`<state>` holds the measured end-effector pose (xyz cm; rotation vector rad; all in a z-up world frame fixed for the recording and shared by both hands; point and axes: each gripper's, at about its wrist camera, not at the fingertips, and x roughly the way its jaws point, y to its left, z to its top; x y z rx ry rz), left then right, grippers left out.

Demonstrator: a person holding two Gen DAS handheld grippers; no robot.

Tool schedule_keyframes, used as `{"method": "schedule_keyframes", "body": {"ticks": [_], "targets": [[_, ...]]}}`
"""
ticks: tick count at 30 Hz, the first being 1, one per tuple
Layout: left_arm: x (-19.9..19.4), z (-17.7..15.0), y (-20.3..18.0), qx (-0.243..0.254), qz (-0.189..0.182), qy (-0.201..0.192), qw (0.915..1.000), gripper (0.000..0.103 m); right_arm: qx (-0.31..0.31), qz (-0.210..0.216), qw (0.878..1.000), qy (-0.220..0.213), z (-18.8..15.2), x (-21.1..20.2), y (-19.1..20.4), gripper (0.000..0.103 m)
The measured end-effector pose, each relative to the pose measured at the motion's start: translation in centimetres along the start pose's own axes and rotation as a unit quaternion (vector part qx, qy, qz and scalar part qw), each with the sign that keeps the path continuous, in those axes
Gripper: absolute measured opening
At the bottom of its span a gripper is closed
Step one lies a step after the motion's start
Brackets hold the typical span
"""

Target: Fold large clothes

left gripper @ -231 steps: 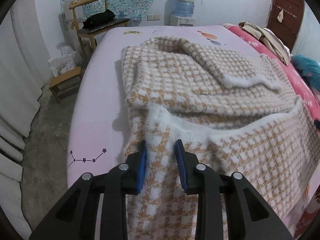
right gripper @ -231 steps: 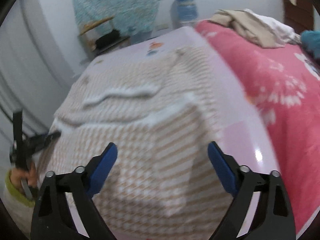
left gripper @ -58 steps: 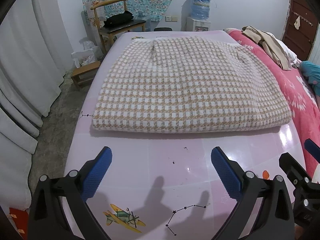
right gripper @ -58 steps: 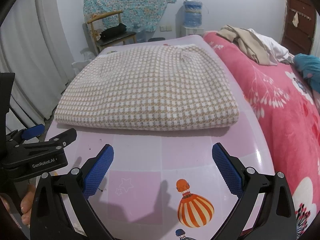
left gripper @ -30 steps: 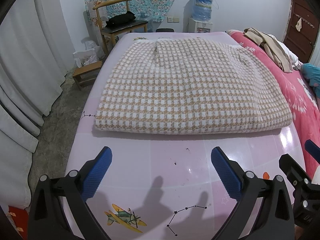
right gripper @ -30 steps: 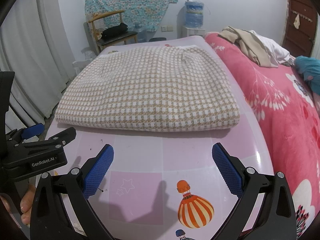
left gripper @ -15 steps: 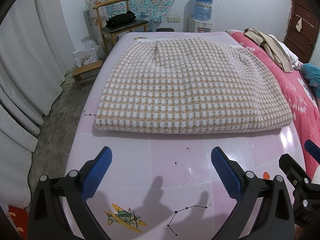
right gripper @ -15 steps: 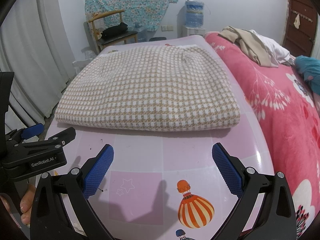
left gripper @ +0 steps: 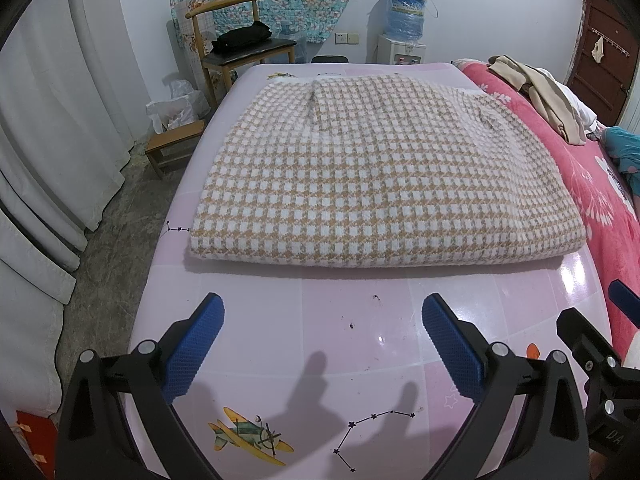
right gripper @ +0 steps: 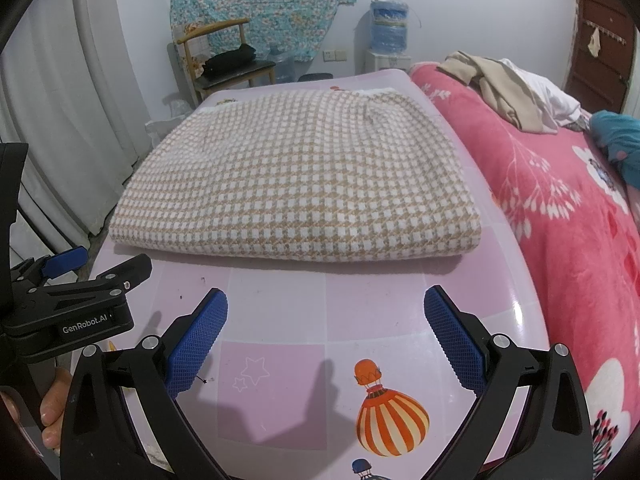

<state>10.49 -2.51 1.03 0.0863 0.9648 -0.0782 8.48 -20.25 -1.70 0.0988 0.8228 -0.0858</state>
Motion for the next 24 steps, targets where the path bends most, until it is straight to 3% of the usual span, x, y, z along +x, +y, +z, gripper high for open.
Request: {"method": "schedule_keyframes", "body": {"ticks": [24], "targets": [[0.04,-0.01,0.0,0.001,-0.001,0.0,1.0,0.098,0.002,0.0,1.0,0.0,-0.08,-0.02,-0.19,0.095]]}}
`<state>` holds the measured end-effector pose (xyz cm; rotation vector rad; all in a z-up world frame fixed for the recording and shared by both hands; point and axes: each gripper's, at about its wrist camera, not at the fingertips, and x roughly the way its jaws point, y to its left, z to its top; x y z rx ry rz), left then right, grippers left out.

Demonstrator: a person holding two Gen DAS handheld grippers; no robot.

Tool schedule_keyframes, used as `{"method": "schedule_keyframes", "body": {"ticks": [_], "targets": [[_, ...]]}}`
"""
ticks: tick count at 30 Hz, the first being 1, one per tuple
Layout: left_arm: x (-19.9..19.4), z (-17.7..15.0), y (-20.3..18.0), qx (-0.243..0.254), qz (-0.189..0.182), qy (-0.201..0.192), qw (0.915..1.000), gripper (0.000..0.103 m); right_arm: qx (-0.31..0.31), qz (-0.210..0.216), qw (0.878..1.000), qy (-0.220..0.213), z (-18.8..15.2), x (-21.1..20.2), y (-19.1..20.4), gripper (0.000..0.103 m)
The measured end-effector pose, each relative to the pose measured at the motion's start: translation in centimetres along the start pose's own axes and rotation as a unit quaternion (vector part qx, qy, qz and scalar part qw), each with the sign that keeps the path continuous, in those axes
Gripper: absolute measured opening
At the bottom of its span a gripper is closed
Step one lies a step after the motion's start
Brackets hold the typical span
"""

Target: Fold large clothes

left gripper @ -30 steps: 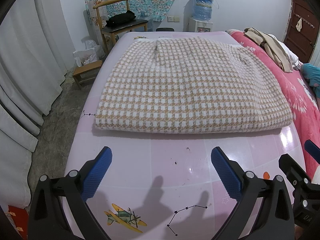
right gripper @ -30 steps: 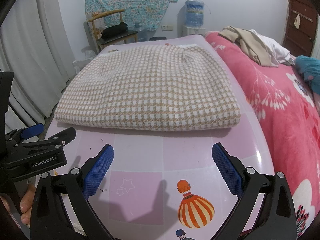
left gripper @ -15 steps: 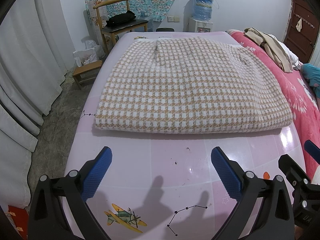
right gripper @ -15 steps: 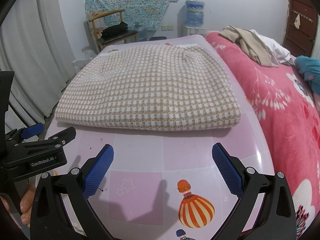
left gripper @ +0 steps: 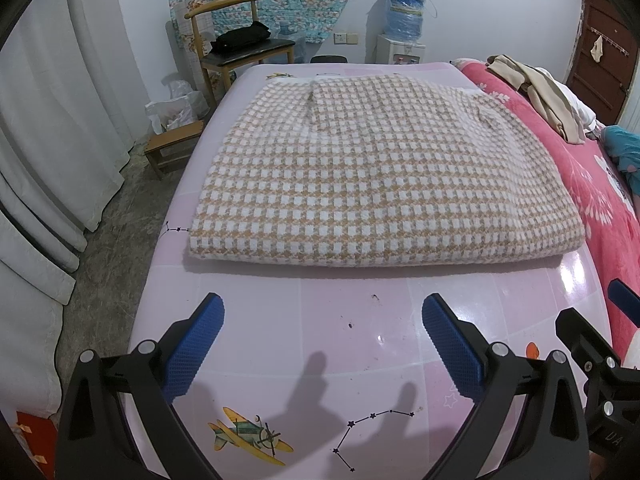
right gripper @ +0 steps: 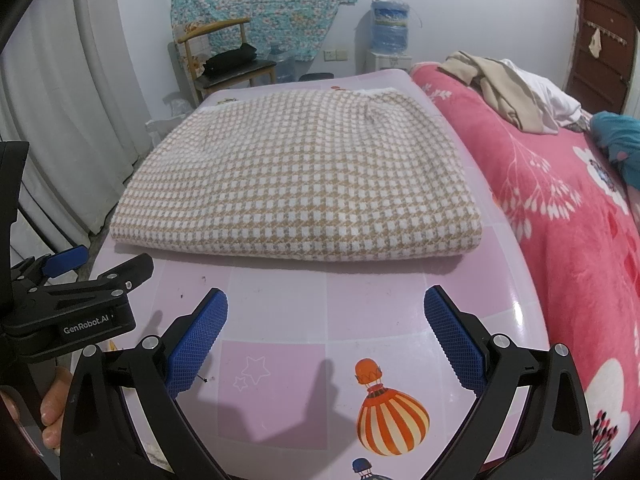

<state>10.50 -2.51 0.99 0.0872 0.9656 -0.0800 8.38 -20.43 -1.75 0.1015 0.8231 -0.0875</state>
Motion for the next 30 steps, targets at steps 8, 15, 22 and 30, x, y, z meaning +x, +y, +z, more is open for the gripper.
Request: {"method": "schedule_keyframes", "body": {"ticks": [8,15,22,30], "targets": [[-0.02,-0.04,-0.03,0.001,0.001,-0.001,1.0,0.098,0.0,0.0,1.0,0.0,0.04,-0.08,0.01,0.095],[-0.09,-0.13,-0.02,-0.001,0.001,-0.001,1.0,0.098,0.001,0.0,1.0,0.0,0.07,-0.14,-0.02,0.095],[-0.06,-0.1,0.01,-0.001,0.001,-0.002,1.0,0.098,-0.004,0.005,1.0,0.001,-0.03,-0.09,-0.12,0.095],[-0.09,-0.06,-0.01,0.0,0.001,-0.001,1.0,0.098,-0.006,0.008,1.0,0.001,0.04,-0.09,-0.46,0.095]]}}
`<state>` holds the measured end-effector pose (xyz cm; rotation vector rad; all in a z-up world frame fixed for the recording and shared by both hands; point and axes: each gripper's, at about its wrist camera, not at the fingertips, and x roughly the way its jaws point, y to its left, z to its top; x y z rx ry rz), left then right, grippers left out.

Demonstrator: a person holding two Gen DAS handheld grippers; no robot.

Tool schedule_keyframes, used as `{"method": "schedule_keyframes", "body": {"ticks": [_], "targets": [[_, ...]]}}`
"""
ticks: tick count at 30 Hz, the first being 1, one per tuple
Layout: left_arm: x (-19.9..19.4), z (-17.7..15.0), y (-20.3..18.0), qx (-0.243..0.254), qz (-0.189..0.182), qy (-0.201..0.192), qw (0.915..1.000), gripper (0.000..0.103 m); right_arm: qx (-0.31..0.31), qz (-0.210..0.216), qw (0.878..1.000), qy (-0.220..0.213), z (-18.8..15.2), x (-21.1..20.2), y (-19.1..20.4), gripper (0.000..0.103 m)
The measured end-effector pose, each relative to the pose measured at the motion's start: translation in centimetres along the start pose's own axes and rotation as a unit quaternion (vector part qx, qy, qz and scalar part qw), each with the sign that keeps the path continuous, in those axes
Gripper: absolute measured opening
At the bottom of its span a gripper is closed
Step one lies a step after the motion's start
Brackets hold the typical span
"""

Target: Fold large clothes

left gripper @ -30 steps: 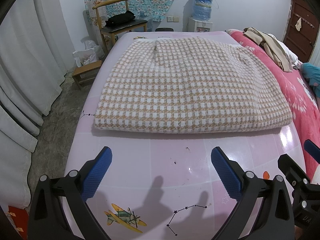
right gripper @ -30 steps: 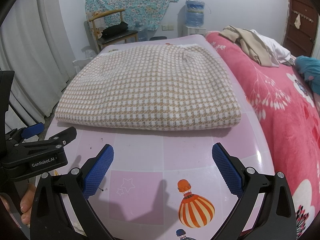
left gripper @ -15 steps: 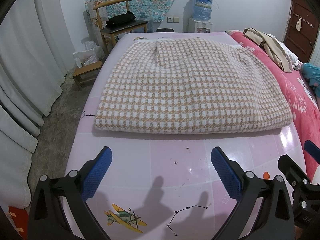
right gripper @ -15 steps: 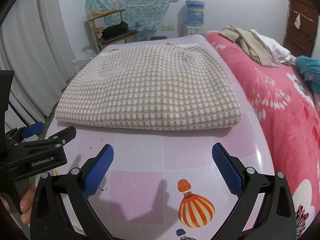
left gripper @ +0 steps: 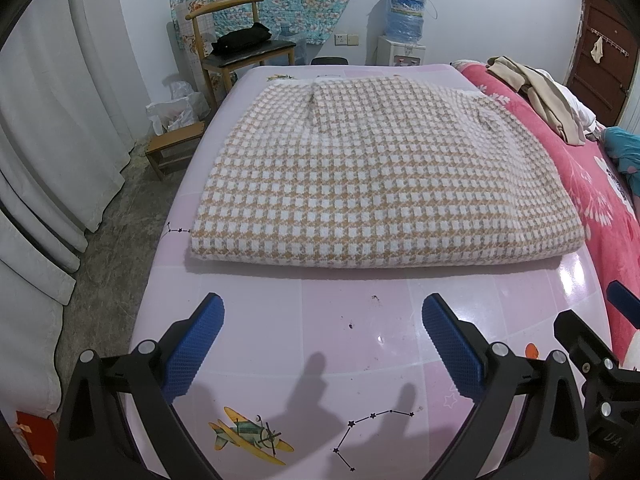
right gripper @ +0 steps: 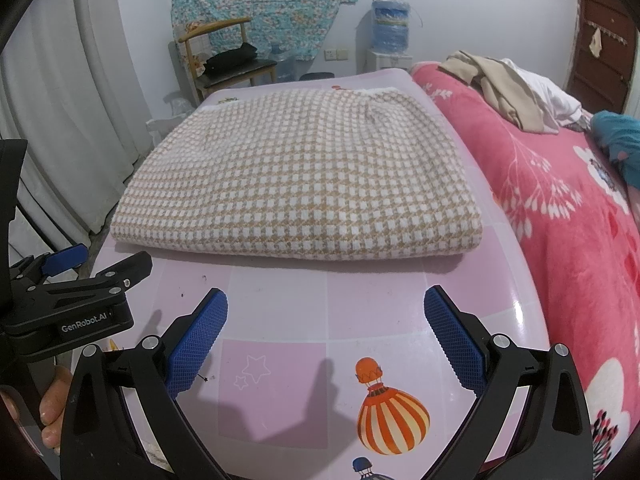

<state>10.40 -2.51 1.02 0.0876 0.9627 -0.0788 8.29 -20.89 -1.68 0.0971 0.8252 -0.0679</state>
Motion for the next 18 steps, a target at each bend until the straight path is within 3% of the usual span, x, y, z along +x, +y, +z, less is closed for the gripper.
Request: {"method": "schedule_keyframes", "body": {"ticks": [18], "targets": [[-0.1,0.05,-0.04,0.0,0.0,-0.001,1.0,0.098,0.0,0.0,1.0,0.0,0.04,-0.07,0.21,0.095]]}}
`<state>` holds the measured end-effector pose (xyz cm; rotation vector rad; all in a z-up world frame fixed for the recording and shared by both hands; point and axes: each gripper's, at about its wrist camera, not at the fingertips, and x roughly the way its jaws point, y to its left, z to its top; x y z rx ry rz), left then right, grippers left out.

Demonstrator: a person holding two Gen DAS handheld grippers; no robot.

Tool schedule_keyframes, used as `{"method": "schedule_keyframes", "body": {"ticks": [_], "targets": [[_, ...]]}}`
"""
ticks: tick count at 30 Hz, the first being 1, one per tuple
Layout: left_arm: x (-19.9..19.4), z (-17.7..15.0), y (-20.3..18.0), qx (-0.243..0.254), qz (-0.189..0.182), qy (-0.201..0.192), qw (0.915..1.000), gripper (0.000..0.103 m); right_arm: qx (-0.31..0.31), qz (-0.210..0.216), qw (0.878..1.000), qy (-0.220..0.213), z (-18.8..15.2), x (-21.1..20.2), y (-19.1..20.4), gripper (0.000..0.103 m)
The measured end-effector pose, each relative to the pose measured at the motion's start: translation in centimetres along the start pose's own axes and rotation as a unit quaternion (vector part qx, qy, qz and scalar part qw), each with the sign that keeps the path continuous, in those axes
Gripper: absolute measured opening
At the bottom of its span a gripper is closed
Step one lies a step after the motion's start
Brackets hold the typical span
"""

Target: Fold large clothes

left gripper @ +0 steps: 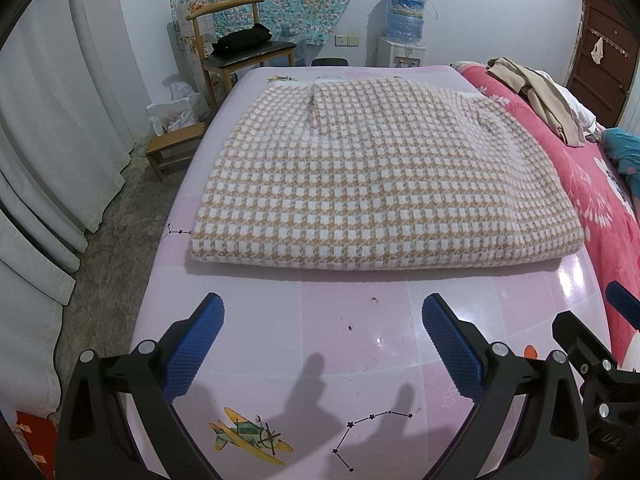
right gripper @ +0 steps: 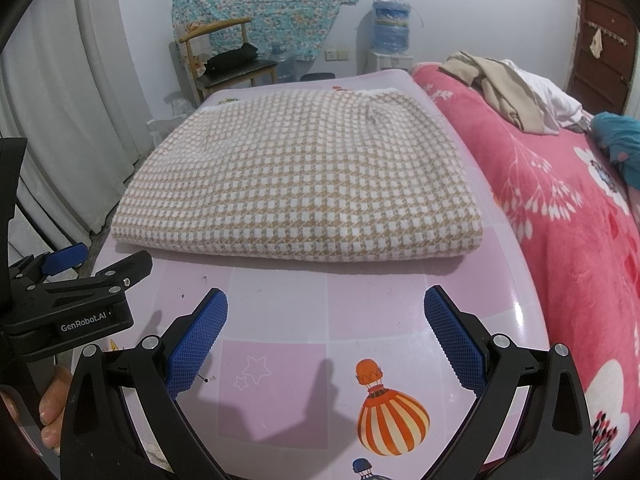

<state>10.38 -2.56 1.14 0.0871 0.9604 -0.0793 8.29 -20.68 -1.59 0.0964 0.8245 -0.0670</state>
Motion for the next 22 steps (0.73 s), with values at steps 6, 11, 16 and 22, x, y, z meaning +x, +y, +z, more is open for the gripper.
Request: {"method": "schedule_keyframes", "body": {"ticks": [6,11,16,22], "targets": [[0.03,-0.04,0.04,-0.001,0.0,0.001,1.0,0.098,0.0,0.0,1.0,0.001,-0.02,-0.04,0.0,0.095],[-0.04,0.04,0.06,-0.002,-0.001,0.001,1.0,0.098,0.0,0.0,1.0,0.0,0.03,-0.01,-0.01,0.095],[-0.01,0.09,0.11,-0.004,0.0,0.003,1.0,0.098,-0.001,0.0,1.0,0.0,0.01,-0.01,-0.07,0.095],[0.05,0.06,0.2,-0.005,0.0,0.004,1.0,0.098,-0.003,0.002,1.0,0.001,-0.02,0.06,-0.32,0.095]]}}
